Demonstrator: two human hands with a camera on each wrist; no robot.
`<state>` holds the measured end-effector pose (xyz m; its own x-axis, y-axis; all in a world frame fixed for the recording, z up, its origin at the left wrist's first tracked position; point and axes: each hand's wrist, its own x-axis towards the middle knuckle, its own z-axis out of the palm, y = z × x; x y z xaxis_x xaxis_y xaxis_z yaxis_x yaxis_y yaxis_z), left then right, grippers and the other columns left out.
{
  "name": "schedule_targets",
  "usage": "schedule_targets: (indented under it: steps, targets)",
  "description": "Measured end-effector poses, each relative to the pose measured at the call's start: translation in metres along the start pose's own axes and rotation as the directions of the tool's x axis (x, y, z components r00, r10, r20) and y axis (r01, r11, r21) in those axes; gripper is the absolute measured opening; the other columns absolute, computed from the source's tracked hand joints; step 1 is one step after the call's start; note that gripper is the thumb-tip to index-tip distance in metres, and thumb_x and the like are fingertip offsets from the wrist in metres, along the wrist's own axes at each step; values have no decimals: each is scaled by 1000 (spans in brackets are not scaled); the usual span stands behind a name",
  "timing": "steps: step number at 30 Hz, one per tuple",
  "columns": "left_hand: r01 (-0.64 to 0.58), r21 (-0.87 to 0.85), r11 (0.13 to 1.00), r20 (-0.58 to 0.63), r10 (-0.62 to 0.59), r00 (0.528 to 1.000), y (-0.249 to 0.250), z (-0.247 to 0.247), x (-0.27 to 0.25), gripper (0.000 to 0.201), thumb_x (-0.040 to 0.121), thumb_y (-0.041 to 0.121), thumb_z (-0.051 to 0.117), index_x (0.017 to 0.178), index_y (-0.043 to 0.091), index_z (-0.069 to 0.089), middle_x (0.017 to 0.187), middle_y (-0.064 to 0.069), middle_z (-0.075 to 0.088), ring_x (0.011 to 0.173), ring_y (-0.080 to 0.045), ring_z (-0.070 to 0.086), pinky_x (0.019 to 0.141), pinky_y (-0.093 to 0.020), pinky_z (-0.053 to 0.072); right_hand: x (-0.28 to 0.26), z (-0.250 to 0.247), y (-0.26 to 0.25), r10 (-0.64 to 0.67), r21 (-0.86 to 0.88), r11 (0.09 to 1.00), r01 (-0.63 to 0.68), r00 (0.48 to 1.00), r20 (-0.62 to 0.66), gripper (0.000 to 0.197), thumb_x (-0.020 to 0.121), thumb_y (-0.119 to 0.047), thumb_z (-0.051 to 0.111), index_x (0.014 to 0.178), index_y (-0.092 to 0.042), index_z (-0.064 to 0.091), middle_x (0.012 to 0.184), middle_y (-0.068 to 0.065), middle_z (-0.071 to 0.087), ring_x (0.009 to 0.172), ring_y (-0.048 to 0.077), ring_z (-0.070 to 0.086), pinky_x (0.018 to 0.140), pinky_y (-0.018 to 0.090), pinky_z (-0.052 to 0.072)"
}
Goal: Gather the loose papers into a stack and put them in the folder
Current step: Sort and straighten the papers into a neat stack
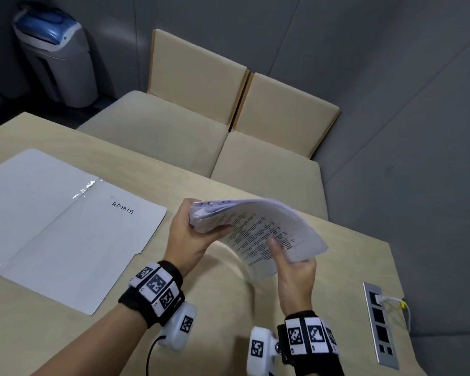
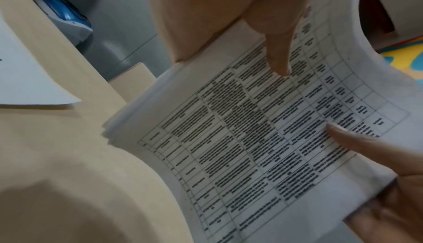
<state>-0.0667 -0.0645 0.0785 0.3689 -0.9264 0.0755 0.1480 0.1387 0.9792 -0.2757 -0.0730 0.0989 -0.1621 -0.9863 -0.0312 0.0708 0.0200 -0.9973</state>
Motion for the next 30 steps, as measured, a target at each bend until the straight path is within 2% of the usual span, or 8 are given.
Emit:
schedule_targets:
  steps: [3, 8, 12, 16, 19, 22, 27, 30]
  targets:
    - [71, 54, 996, -10, -70, 997, -26, -4, -2, 65, 60, 9, 93, 115, 5, 58, 104, 2, 71, 94, -7, 70, 75, -18, 56, -4, -6, 25, 126, -61, 991, -120, 985, 119, 54, 76, 3, 81, 125, -4, 59, 115, 18, 71, 105, 24, 71, 72, 23, 60]
    - [30, 355, 934, 48, -51, 998, -42, -7, -11, 25, 88, 20, 68, 109, 32, 68, 100, 17, 74, 97, -16, 70, 84, -31, 57, -8, -6, 46, 128, -343, 937, -71, 981, 148, 39, 88, 0, 70, 102, -37, 64, 106, -11, 70, 106, 17, 68, 94, 34, 51]
    - [187, 196, 963, -88, -173, 981, -31, -17, -6, 30, 81, 31, 77, 99, 7, 73, 91, -2, 78, 85, -22, 76, 67, -24, 62, -2, -10, 27, 166, -169, 976, -137, 971, 172, 27, 95, 5, 57, 111, -14, 66, 98, -7, 73, 86, 5, 76, 69, 15, 57]
    - [294, 198, 935, -75, -285, 956, -35, -22, -14, 43, 84, 44, 73, 112, 14, 63, 104, 0, 74, 88, -7, 72, 76, -20, 57, 3, -10, 15, 187, 23, 980, -195, 961, 204, 28, 96, 8, 53, 114, -11, 63, 94, -2, 77, 77, 2, 76, 62, 14, 58]
    - [335, 201, 920, -65, -329, 942, -46, -20, -28, 38, 87, 41, 70, 114, 13, 70, 104, -4, 79, 96, -22, 76, 85, -41, 61, 9, -9, 21, 229, 9, 972, -236, 950, 213, 29, 96, 8, 54, 117, -10, 63, 100, 3, 78, 86, 9, 77, 70, 22, 61]
    - [288, 225, 931, -126, -265, 956, -45, -20, -32, 27, 88, 25, 73, 110, 10, 71, 95, -6, 80, 85, -21, 78, 71, -36, 63, 14, -11, 38, 314, -28, 948, -316, 918, 241, 37, 96, 0, 56, 132, -8, 56, 121, 10, 74, 111, 29, 71, 95, 48, 56]
    - [285, 289, 914, -160, -247, 956, -35, -42, -38, 24, 85, 24, 76, 107, 17, 70, 91, -4, 78, 76, -13, 76, 67, -32, 63, 2, 0, 66, 484, -180, 875, -450, 819, 308, 28, 103, -3, 46, 127, -8, 60, 120, 12, 72, 90, 10, 76, 76, 24, 61]
    - [307, 274, 911, -162, -271, 949, -22, -67, -36, 22, 86, 25, 75, 104, 13, 72, 89, -4, 80, 78, -17, 78, 67, -31, 63, -9, 22, 70, 443, -287, 885, -367, 854, 272, 29, 103, -5, 47, 127, -11, 62, 124, 10, 72, 105, 20, 72, 95, 39, 56]
